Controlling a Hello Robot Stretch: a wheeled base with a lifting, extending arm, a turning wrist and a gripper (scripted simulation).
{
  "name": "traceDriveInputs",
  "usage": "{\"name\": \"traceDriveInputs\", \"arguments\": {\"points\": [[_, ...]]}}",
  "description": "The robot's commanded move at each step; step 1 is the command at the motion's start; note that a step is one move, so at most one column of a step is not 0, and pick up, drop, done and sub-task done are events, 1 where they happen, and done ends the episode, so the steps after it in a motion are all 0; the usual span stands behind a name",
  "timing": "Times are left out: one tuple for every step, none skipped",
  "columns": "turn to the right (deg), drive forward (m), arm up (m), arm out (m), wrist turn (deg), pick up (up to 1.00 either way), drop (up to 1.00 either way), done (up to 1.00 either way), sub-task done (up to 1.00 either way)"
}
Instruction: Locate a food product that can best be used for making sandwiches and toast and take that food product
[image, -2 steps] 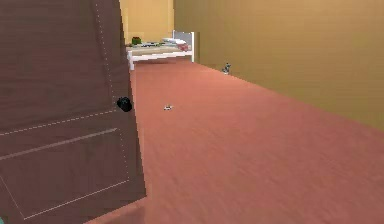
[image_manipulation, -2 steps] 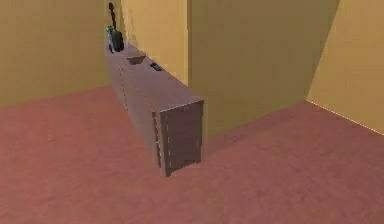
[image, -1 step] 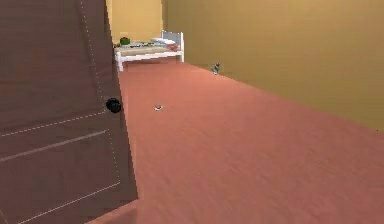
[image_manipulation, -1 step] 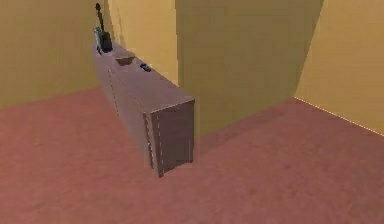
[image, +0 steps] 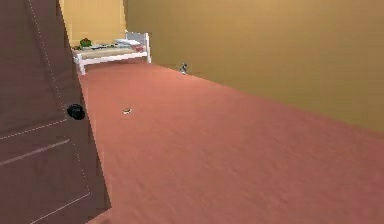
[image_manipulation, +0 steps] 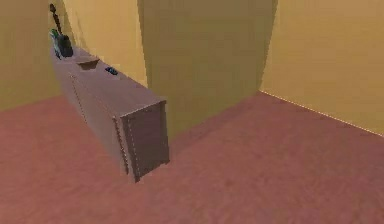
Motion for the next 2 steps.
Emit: {"name": "traceDriveInputs", "arguments": {"points": [[0.0, 1.00, 0.00, 0.00, 0.0, 0.00, 0.00, 0.00, 0.00], [9.0, 0.00, 0.00, 0.00, 0.0, 0.00, 0.00, 0.00, 0.00]]}}
